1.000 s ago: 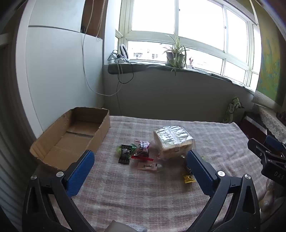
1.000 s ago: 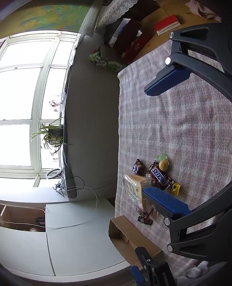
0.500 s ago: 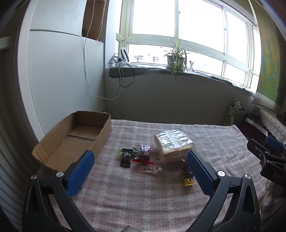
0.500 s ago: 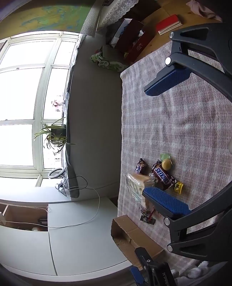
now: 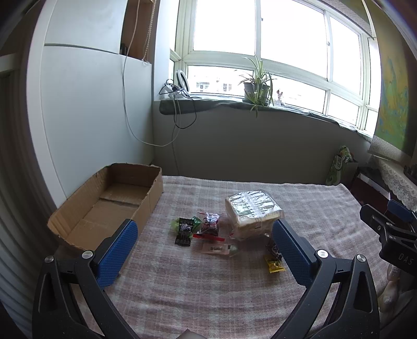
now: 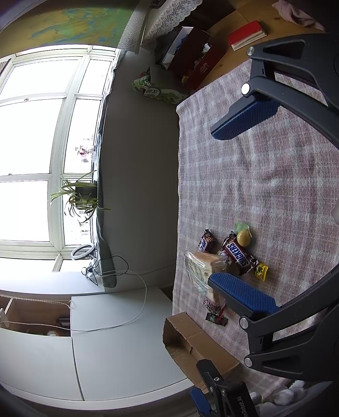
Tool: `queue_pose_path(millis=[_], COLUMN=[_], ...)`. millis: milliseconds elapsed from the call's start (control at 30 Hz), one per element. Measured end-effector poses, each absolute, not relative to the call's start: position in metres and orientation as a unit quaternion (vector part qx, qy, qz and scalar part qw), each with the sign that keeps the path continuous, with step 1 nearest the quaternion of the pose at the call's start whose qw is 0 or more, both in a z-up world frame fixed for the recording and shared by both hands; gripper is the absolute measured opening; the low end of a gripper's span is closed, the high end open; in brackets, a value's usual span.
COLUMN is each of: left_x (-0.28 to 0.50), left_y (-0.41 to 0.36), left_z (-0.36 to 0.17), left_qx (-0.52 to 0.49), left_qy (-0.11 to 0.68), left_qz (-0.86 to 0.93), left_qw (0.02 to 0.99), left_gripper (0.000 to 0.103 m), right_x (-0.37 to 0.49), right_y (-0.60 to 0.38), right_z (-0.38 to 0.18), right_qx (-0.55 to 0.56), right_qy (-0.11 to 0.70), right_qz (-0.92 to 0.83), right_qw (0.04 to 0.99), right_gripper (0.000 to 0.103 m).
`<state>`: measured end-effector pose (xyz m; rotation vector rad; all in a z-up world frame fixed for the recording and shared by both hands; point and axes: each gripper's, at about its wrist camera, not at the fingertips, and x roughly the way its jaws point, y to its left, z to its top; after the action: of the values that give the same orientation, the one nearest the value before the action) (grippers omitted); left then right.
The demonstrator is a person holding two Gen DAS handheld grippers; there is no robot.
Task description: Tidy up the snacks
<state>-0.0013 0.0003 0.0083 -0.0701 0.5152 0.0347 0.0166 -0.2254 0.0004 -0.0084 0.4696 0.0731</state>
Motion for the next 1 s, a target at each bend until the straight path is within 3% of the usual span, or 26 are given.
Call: queue_pose_path(millis=[1000], left_x=[-0.0044], left_y=[-0.0017], left_z=[0.0074], left_qx=[-0.037], left_qy=[0.249], left_qz=[0.018], left_qw=[0.968], left_gripper=[0.102], right_x=[0.0159], right_y=[-0.2224], right_z=[-0.0011], right_qx=[-0.005], right_qy=[0.235], right_qz=[0.041], right_qw=[0.971], right_gripper=[0.103])
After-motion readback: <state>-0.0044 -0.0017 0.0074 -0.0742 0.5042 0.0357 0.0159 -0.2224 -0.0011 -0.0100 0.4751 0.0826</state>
